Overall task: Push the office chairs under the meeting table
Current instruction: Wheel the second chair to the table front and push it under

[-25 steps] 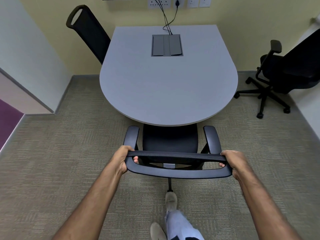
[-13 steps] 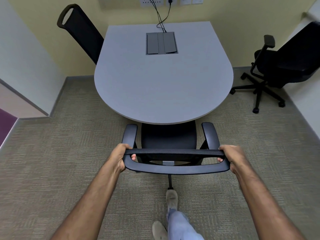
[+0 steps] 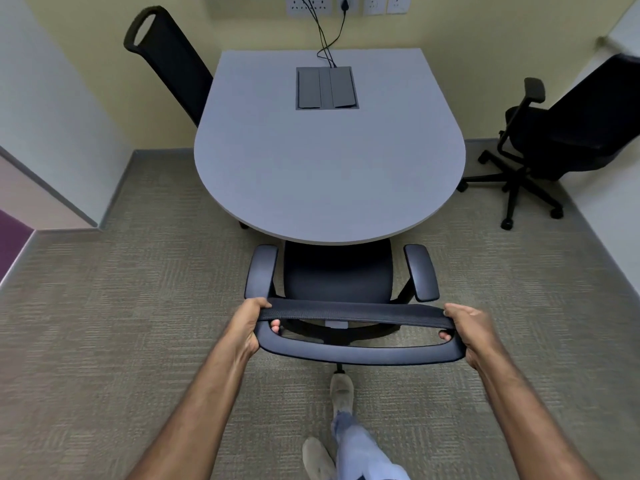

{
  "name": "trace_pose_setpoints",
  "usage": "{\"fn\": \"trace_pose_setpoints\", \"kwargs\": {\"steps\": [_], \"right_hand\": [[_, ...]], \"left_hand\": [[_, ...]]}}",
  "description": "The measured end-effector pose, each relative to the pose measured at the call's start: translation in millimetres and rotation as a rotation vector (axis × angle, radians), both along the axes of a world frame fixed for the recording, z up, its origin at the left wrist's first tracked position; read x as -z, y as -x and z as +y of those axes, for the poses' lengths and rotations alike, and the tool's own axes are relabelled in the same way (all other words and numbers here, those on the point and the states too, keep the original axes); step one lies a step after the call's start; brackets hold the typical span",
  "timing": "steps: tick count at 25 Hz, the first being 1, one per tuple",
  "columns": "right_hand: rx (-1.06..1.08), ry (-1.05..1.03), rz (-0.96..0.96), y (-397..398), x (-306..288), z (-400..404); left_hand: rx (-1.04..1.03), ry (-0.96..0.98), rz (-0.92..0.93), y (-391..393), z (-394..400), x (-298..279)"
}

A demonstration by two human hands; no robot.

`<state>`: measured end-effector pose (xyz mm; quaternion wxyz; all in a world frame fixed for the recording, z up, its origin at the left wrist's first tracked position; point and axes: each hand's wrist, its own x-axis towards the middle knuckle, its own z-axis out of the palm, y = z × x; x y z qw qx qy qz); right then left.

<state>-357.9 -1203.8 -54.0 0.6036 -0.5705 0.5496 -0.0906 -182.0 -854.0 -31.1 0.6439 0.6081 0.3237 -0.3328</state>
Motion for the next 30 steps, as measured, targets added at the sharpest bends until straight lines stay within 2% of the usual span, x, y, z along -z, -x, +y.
{"fn": "trace_pose_setpoints", "kwargs": {"steps": [9,20,30], "right_hand": [[-0.005,-0.007,-0.009,-15.0,1.7,-2.0],[-0.044,0.009,-0.03,-103.5,1.1,-13.9],[-0.069,0.034,0.051,-148.2,3.8,-33.5]], "left_hand": [[-0.018,-0.024,-0.016,-11.3,4.4,7.7],[-0.012,-0.029,-0.075,-92.3,-8.7,-8.7],[0.007,-0.076,-0.09,-153.0,-23.3,-5.5]]}}
